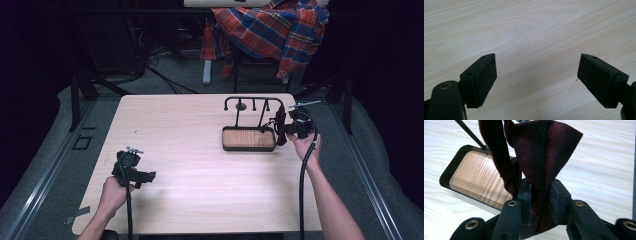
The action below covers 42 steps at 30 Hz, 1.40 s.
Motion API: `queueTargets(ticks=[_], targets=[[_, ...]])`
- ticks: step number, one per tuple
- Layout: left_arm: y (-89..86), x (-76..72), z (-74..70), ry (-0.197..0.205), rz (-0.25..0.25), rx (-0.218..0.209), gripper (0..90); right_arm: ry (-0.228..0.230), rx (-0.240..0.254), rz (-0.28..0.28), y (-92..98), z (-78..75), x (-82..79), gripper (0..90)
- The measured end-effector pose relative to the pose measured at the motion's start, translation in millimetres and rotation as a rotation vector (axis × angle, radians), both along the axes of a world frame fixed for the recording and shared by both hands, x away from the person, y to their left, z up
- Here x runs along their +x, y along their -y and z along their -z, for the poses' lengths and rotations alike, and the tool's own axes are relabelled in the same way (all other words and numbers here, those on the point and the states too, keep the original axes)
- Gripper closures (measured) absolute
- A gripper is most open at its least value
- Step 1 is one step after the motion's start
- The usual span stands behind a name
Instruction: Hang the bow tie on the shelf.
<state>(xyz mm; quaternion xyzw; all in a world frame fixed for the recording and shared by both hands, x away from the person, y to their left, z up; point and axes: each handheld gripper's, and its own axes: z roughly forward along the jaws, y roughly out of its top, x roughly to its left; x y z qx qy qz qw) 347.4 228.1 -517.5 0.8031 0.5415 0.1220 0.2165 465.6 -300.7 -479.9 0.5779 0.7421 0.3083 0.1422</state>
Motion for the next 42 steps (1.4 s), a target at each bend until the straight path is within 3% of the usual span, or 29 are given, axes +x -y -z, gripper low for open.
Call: queueTargets(ticks=[13,25,29,31,35,42], targets=[[-0.1,-0.3,-0.1,-0.002,0.002,-0.001,16.0,-0.013,0.001,0.004,0.6,0.2,-0.6,57.9],[-0.4,-0.2,-0.1,-0.002,0.002,-0.003,16.0,0.014,-0.017,0.008,3.7,-8.6,-6.3,47.9],[-0.1,-0.2,-0.2,-0.002,0.004,-0.004,15.9,0.056,-0.071,-0.020,1.6,-17.8,-12.2,44.3],[-0.2,-0.2,-0.2,-0.003,0.004,-0.004,15.9,0.067,-0.075,-0.021,1.7,-20.5,-14.3,42.3],[-0.1,-0.4,-0.3,0.000,0.004,-0.003,15.9,0.064,-0.077,-0.029,3.1,-25.0,-18.6,37.0],[0.0,-0.4,-0.5,0.002,0.003,-0.002,15.9,0.071,-0.104,-0.096,3.4,-33.6,-30.4,28.1]])
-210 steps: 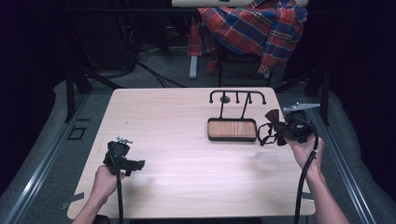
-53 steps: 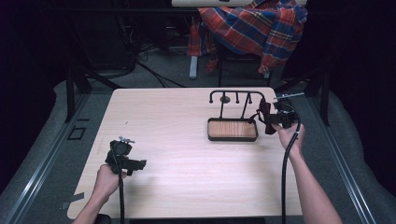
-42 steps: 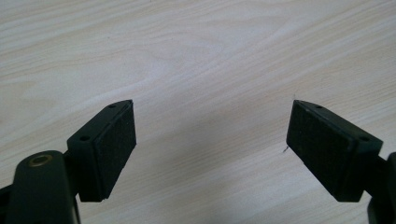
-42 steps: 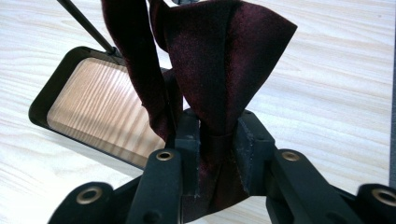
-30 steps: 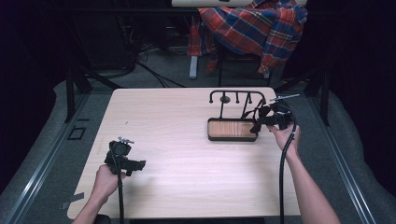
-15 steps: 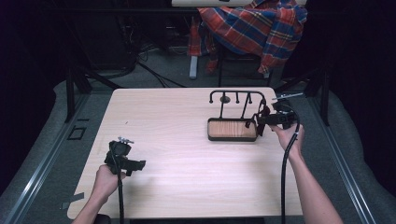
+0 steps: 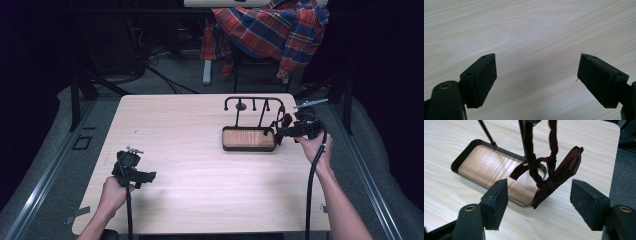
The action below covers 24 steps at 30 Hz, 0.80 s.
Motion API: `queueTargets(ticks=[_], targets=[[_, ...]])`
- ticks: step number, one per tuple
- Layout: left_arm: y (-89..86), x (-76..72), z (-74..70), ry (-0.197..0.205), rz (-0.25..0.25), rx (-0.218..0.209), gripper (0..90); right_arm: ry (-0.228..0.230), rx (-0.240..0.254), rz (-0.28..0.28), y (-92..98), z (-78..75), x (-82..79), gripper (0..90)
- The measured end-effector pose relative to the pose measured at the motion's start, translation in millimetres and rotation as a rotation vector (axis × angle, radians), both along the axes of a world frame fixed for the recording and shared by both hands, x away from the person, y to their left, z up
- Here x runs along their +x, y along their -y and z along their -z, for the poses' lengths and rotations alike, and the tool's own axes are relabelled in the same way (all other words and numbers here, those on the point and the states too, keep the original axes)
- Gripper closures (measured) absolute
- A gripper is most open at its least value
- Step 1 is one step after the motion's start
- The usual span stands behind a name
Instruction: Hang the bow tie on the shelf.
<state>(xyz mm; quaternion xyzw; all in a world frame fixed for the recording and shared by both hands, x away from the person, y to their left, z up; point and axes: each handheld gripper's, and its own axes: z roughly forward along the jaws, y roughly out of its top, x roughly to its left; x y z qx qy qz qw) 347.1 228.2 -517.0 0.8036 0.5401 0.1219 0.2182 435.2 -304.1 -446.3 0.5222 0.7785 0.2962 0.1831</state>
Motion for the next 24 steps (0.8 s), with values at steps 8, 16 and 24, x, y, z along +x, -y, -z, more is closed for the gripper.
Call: queueTargets(ticks=[8,16,24], targets=[[0.4,-0.8,-1.2,0.002,0.003,-0.002,16.0,-0.015,-0.025,-0.038,-5.5,-7.3,-16.8,15.2],[1.9,-1.4,-1.8,0.008,0.002,-0.006,15.9,-0.059,-0.063,-0.079,-16.6,-3.2,-34.7,7.4],[2.0,-1.9,-2.8,0.014,0.006,-0.006,15.9,-0.100,-0.093,-0.141,-31.0,8.4,-57.7,6.7]])
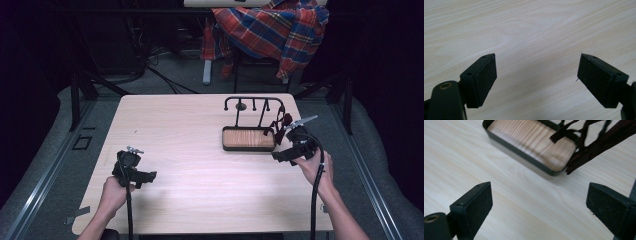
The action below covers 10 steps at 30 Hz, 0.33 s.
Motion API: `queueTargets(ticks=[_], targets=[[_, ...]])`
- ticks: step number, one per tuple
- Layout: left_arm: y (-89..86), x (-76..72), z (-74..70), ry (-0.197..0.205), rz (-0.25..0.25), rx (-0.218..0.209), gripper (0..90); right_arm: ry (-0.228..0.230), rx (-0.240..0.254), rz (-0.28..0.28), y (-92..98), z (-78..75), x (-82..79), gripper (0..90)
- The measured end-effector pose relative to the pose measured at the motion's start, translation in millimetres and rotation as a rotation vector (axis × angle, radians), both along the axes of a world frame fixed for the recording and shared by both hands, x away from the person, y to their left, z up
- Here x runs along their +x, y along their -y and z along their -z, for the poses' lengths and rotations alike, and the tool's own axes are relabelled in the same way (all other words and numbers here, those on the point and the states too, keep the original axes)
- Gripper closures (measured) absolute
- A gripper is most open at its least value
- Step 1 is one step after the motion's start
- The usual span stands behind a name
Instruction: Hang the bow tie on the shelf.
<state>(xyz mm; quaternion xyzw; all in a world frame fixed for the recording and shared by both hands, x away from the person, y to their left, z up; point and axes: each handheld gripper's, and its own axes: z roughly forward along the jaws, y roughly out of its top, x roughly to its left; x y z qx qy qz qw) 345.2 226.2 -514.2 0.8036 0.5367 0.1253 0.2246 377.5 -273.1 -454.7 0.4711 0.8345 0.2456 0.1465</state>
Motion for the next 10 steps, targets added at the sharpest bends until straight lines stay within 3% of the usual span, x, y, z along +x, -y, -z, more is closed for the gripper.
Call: queueTargets(ticks=[1,2,3,8,10], targets=[[0.1,0.0,-0.2,0.000,0.001,0.000,15.9,-0.015,0.000,-0.022,-2.8,3.9,-3.9,6.6],[0.1,0.1,-0.2,0.001,0.000,0.000,15.9,-0.040,-0.035,-0.056,-6.7,11.6,-9.2,6.2],[0.4,0.3,-0.5,0.000,0.004,0.001,15.9,-0.054,-0.068,-0.061,-9.2,17.0,-11.7,5.7],[2.9,0.9,-1.1,0.006,0.008,0.002,15.9,-0.121,-0.139,-0.100,-12.1,33.5,-13.9,4.5],[3.9,1.7,-1.3,0.004,0.014,0.004,15.9,-0.117,-0.121,-0.065,-4.8,37.5,-9.1,5.2]])
